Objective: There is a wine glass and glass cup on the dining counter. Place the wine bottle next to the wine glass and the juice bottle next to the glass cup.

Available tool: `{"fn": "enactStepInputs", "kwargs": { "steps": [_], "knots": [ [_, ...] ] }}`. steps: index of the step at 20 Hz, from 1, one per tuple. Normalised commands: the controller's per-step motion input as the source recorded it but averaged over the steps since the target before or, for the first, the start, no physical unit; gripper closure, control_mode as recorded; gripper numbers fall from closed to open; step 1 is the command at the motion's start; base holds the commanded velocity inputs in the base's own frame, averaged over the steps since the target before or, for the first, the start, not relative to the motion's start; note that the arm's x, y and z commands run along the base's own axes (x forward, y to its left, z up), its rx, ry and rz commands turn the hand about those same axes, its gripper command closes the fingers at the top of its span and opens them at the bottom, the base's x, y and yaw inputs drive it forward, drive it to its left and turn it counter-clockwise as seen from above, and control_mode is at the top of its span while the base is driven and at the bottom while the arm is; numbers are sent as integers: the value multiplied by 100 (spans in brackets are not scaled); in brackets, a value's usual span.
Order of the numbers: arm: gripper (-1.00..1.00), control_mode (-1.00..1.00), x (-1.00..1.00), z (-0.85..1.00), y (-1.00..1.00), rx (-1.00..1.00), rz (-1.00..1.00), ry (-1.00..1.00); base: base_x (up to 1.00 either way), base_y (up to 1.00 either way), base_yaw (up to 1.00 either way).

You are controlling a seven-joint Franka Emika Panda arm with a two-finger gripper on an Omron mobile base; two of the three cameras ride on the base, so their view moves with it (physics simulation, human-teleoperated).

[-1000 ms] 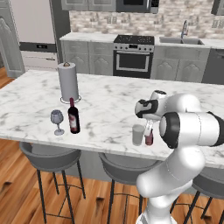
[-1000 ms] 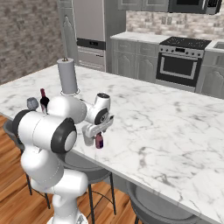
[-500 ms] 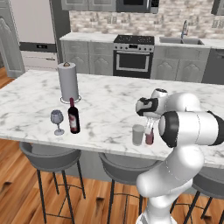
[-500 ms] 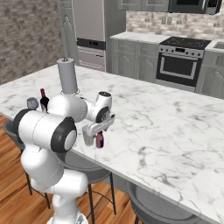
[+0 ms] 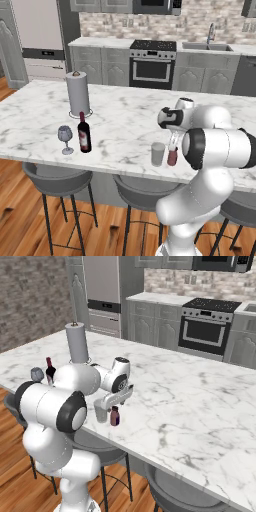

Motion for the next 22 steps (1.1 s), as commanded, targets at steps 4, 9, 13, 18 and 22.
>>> {"fn": "enactStepInputs", "kwargs": {
  "steps": [4, 9, 13, 18, 22],
  "knots": [
    [-100, -100, -10, 20, -8, 0, -2, 4, 0, 0, 0],
    [-100, -100, -4, 25, -10, 0, -1, 2, 0, 0, 0],
    [-100, -100, -7, 34, -10, 0, -1, 1, 0, 0, 0],
    [-100, -100, -27, 35, -5, 0, -5, 3, 0, 0, 0],
    [-100, -100, -61, 27, -6, 2, -17, 0, 0, 0, 0]
  ]
}}
